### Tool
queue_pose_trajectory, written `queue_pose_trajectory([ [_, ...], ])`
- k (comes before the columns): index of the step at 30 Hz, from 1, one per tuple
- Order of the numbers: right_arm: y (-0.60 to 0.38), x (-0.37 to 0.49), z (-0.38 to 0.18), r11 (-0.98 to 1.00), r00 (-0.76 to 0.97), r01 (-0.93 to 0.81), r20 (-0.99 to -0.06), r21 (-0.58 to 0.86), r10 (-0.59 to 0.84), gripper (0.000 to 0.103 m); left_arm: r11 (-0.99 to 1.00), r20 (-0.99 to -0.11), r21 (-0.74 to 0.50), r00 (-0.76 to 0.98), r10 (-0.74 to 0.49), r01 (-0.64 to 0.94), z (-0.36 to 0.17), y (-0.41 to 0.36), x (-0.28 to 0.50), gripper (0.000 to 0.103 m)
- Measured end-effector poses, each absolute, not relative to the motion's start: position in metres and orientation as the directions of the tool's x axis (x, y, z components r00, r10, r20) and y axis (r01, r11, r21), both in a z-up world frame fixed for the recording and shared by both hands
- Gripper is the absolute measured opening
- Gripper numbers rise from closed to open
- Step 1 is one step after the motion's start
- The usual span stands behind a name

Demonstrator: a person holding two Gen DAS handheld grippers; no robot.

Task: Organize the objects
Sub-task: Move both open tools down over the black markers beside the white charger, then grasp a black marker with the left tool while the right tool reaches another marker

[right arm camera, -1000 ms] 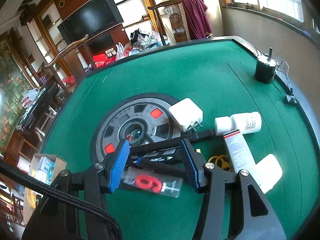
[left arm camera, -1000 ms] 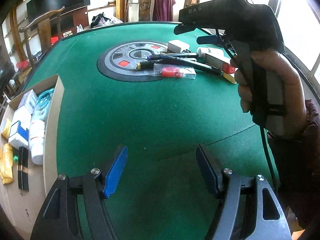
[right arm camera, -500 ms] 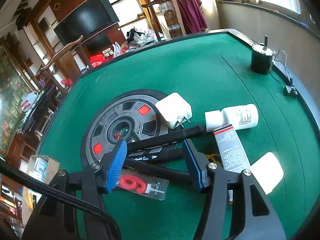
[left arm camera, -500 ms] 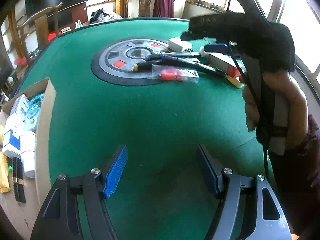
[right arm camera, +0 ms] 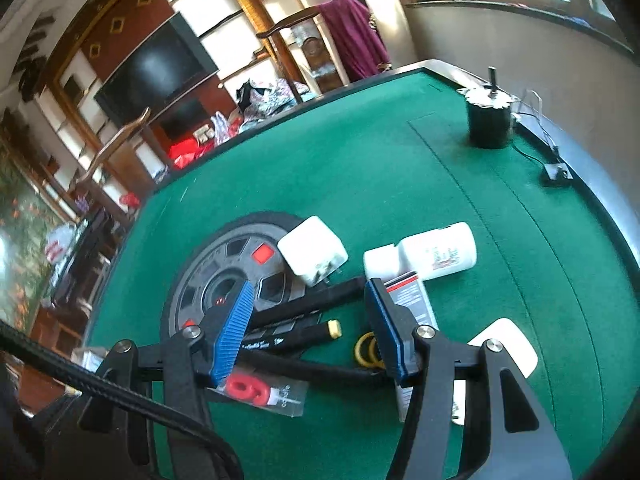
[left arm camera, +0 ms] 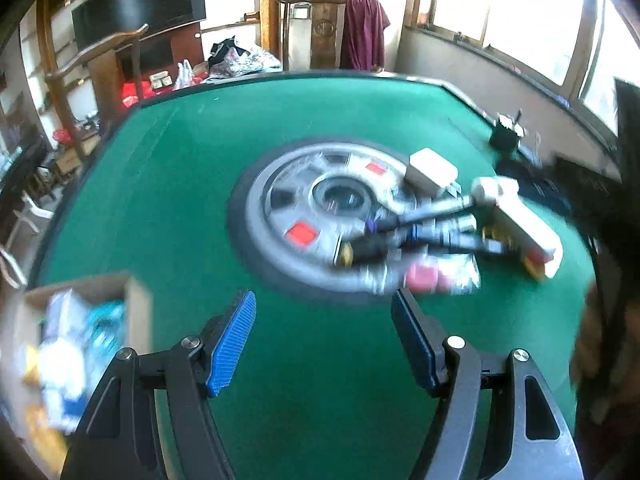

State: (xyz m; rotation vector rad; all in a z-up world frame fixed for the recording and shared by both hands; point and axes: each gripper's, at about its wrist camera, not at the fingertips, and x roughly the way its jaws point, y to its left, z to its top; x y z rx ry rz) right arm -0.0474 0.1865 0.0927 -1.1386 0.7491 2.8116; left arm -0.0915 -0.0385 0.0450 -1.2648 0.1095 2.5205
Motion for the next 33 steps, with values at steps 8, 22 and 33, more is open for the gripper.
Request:
queue_pose_trajectory([
  [8,0.192,-0.049,0.091,-0.865,-0.728,-0.198,-0.66,0.462,-0.186,0.057,-0.851,-0.8,-0.178,-0.431,0.417,-0.494,0.017,0.005,-0.162,0.066],
  [22,0.201,-0.049,0.093,-0.845,-0.731,-0.212,-0.654,0.49,-0.196,0.057,-0.567,-0.874,-0.097,-0.202,0.442,-0.818,0.008,0.056,-0.054,0.068],
  [33,0.229,-0.042,0.09,-0.782,-0.739,-0.281,-0.645,0.557,-0.194,0.061,-0.768,-0.865,-0.178,-0.274,0.421,-0.615,0.005,0.056,-0.114,0.035],
])
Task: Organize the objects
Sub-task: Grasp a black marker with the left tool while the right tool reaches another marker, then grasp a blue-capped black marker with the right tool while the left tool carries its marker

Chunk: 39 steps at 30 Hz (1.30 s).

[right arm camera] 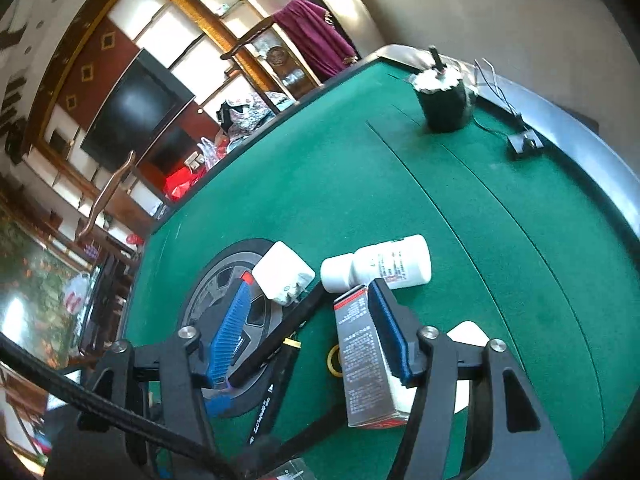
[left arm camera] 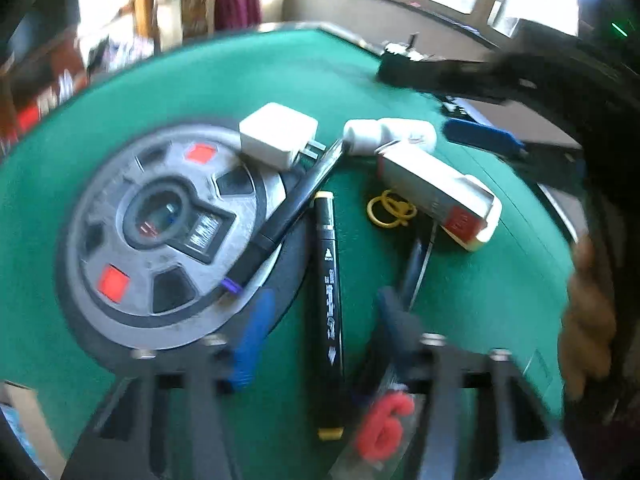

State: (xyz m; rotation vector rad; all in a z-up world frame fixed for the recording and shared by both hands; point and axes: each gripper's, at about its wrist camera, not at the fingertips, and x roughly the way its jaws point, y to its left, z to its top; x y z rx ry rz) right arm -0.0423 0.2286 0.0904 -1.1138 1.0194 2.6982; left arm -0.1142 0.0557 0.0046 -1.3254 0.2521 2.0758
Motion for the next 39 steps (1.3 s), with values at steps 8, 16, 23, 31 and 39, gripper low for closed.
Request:
queue_pose_trajectory([
  [8,0.219,-0.047,0.093,-0.819,-0.735,-0.266,-0.657,0.509,-0.169,0.061,-0.795,-0.853,0.018,-0.424,0.303,-0.606,-0.003,0.089,-0.103,0.02],
  [16,0.211,-0.047,0.093,-0.854,-0.735,-0.248,-0.664,0.457,-0.142,0.061,-0.825,-0.829,-0.026,-0.449,0.333,-0.564,0.004,0.075,-0.087,0.011],
  [23,0.184,-0.045,0.098,-0.913,-0.736,-0.185,-0.667,0.363,-0.116,0.061,-0.879,-0.75,-0.168,-0.52,0.408,-0.446,0.051,-0.003,-0.049,0.012],
  [31,0.156,0.0,0.075,-0.882,-0.607,-0.16,-0.749,0.443,-0.266,0.061,-0.933,-0.657,-0.131,-0.675,0.335,-0.336,0.081,-0.09,0.01,0.012],
  [39,0.129,-0.024,0.051,-0.938,-0.479,-0.257,-0.873,0.234,-0.087,0.053,-0.961,-0.661,-0.198,-0.697,0.277,-0.195,0.059,-0.155,0.027,0.012],
])
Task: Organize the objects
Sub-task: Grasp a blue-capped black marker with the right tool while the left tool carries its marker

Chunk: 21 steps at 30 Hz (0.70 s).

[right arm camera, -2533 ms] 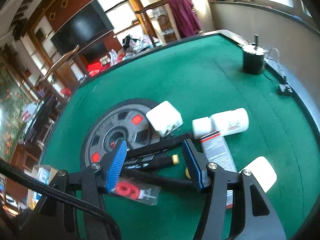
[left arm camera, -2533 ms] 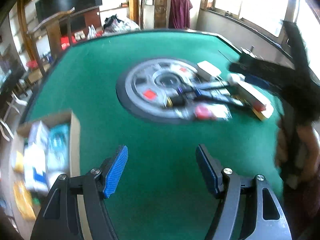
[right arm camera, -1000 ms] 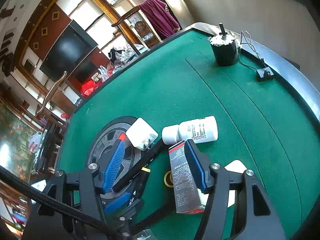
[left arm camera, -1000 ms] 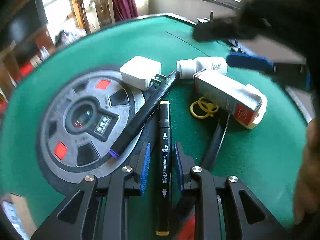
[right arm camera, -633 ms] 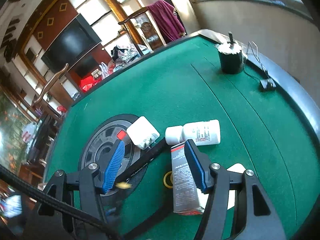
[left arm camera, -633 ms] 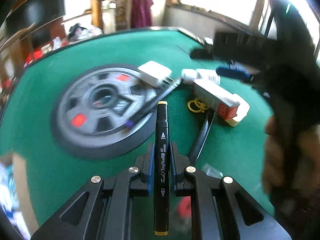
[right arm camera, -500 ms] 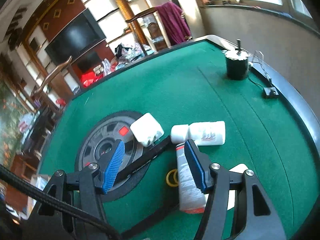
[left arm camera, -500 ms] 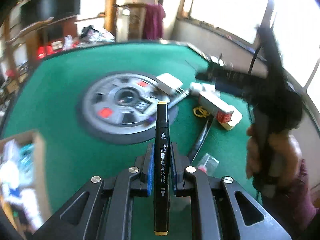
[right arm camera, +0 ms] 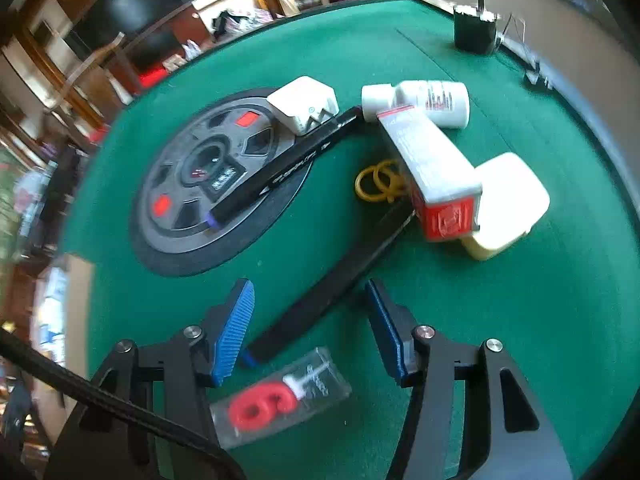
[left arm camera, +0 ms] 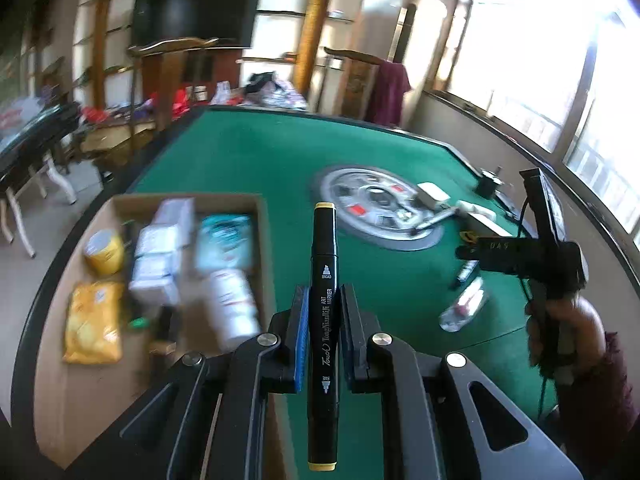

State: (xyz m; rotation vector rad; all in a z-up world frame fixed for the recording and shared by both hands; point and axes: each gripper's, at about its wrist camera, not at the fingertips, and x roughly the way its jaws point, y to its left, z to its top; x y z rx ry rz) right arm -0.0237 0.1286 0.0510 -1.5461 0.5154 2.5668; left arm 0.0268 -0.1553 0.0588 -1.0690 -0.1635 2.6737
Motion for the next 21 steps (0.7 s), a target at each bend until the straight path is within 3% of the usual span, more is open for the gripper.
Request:
queue_pose_trajectory([
  [2,0.118,-0.032,0.05,-0.953,-0.458,-0.266,-0.889,0.145,-0.007,0.046,-0.963,-0.662,-0.213,-0.7,0.266,-0.164,0.059,-0.178,0.038,0.012],
  [7,0.101,-0.038,0.045,-0.963,-0.462,-0.268,-0.876,-0.01,0.138,0.041,-0.975,-0.657,-0.189,-0.724,0.211,-0.113,0.055,-0.2,0.048,0.012],
  [9,0.102,-0.037,0.045,-0.96,-0.482,-0.281,-0.862,-0.015,0.154,0.027,-0.977,-0.656,-0.19,-0.728,0.202,-0.101,0.052,-0.206,0.049,0.012],
  [10,0.103,-0.037,0.045,-0.96,-0.488,-0.28,-0.858,-0.018,0.158,0.026,-0.976,-0.654,-0.195,-0.728,0.203,-0.097,0.051,-0.208,0.051,0.012],
  [15,0.114,-0.027,0.047,-0.959,-0.514,-0.264,-0.856,0.1,0.052,0.015,-0.976,-0.655,-0.2,-0.729,0.198,-0.086,0.045,-0.217,0.058,0.012],
  [21,0.12,-0.002,0.063,-0.94,-0.558,-0.209,-0.822,0.271,-0.113,0.012,-0.974,-0.67,-0.219,-0.718,0.19,-0.054,0.038,-0.233,0.065,0.012],
])
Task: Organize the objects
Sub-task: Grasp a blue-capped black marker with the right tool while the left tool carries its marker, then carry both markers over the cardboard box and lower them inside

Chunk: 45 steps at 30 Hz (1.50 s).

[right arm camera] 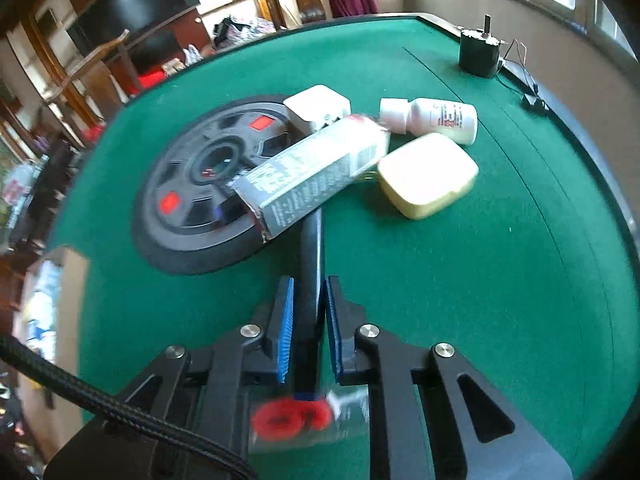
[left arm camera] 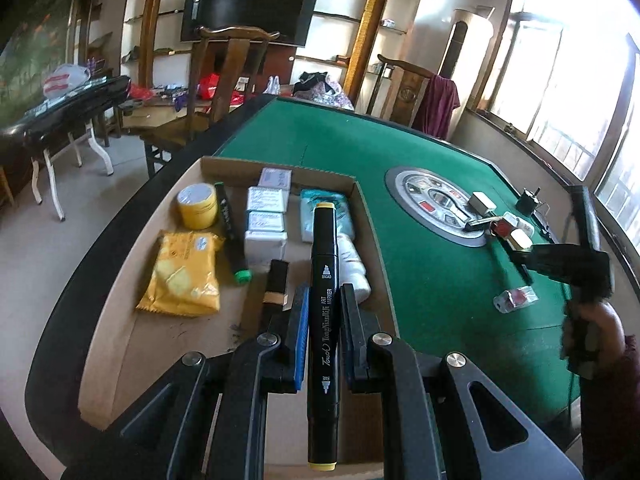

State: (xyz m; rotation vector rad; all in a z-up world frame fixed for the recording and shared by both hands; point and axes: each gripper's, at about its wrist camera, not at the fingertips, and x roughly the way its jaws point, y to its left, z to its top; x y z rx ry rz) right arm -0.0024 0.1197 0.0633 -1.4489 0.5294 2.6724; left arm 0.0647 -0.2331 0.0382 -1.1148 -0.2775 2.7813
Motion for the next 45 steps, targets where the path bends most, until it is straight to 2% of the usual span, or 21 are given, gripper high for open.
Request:
queue_pose_trajectory([
  [9,0.091,0.019,0.061,-0.863,-0.526,-0.098,-0.762,0.495,-0.378,0.012,-0.975,-0.685,-0.219,-0.708,0.169,-0.021,0.033,-0.242,0.075,0.012],
  [20,-0.003,0.031,0.087,-0.776,-0.438,0.109,-0.671,0.621,-0.598,0.013,-0.981,-0.758,-0.195,-0.637,0.139,0.019,0.01,-0.247,0.061,0.012],
  [28,-0.07,0.027,0.089,-0.802,-0.391,0.226,-0.702,0.553,-0.595,0.013,-0.982,-0.771,-0.188,-0.623,0.135,0.021,0.003,-0.248,0.055,0.012],
  [40,-0.075,0.037,0.127,-0.811,-0.407,0.311,-0.701,0.496,-0.585,0.013,-0.974,-0.756,-0.228,-0.632,0.171,0.01,-0.002,-0.257,0.055,0.012],
  [45,-0.095,0.042,0.132,-0.779,-0.327,0.374,-0.714,0.504,-0.619,0.013,-0.973,-0.76,-0.231,-0.621,0.191,-0.017,-0.002,-0.255,0.058,0.012],
])
